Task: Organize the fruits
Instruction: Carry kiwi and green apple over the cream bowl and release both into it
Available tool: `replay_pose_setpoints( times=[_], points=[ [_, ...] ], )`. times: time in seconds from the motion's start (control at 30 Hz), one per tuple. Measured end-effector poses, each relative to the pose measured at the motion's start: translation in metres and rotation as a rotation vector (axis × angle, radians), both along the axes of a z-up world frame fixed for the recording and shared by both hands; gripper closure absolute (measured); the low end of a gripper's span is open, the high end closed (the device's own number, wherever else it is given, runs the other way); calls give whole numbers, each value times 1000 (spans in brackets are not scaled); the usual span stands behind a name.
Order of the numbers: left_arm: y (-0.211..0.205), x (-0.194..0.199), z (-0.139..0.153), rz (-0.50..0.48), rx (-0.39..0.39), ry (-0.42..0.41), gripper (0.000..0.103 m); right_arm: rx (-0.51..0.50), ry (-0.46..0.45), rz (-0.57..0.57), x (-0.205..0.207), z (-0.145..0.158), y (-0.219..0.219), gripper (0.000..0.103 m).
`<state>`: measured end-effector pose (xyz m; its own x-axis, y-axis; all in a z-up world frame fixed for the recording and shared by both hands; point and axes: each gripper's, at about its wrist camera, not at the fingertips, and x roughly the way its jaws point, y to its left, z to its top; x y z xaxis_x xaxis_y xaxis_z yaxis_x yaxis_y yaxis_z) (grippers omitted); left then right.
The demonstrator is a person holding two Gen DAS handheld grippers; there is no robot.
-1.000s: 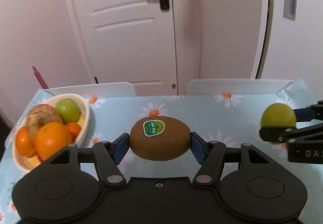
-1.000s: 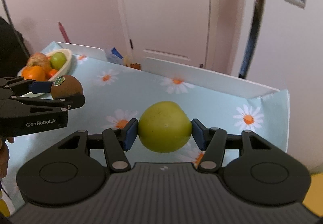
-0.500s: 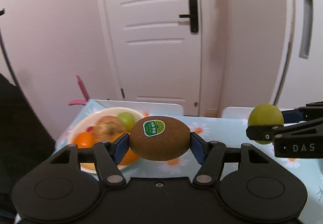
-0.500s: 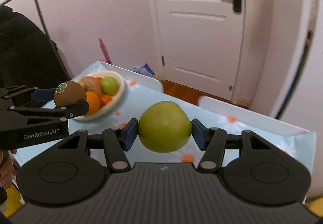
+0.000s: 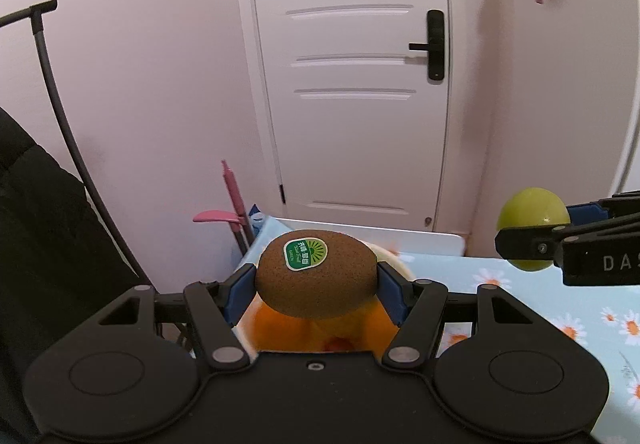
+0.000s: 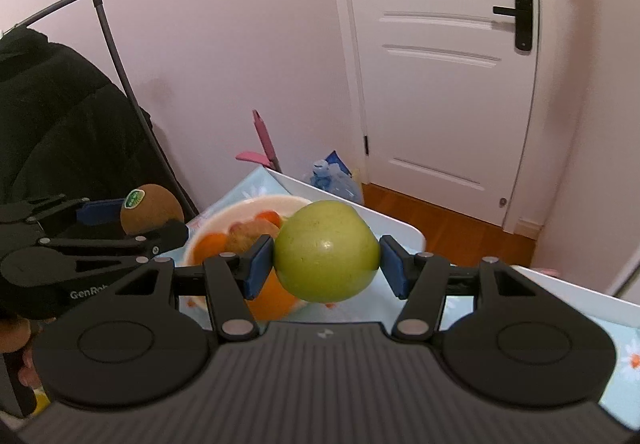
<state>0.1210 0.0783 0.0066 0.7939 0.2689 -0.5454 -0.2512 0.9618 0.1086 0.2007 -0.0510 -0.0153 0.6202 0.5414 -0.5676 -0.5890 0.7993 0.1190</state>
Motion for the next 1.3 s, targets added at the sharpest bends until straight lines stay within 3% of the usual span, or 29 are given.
replay_pose_setpoints(
  times=[0.47, 0.93, 0.97, 1.07, 1.1, 1.3],
  points=[
    [91, 57, -40, -64, -46, 101, 35, -29, 27, -34, 50, -20, 98, 31],
    [112, 104, -83, -161, -152, 229, 34, -60, 78, -71, 86, -47, 133, 31],
    [113, 104, -83, -166, -159, 231, 33, -61, 80, -72, 88, -48, 133, 31],
    [113, 102, -80, -172, -152, 196, 12, -64, 85, -72, 93, -49, 136, 31],
    [114, 100, -77, -172, -152, 182, 9, -65, 88, -71, 94, -49, 137, 31],
    [117, 89, -67, -157, -150, 161, 9, -67, 108, -52, 101, -51, 141, 31]
  ],
)
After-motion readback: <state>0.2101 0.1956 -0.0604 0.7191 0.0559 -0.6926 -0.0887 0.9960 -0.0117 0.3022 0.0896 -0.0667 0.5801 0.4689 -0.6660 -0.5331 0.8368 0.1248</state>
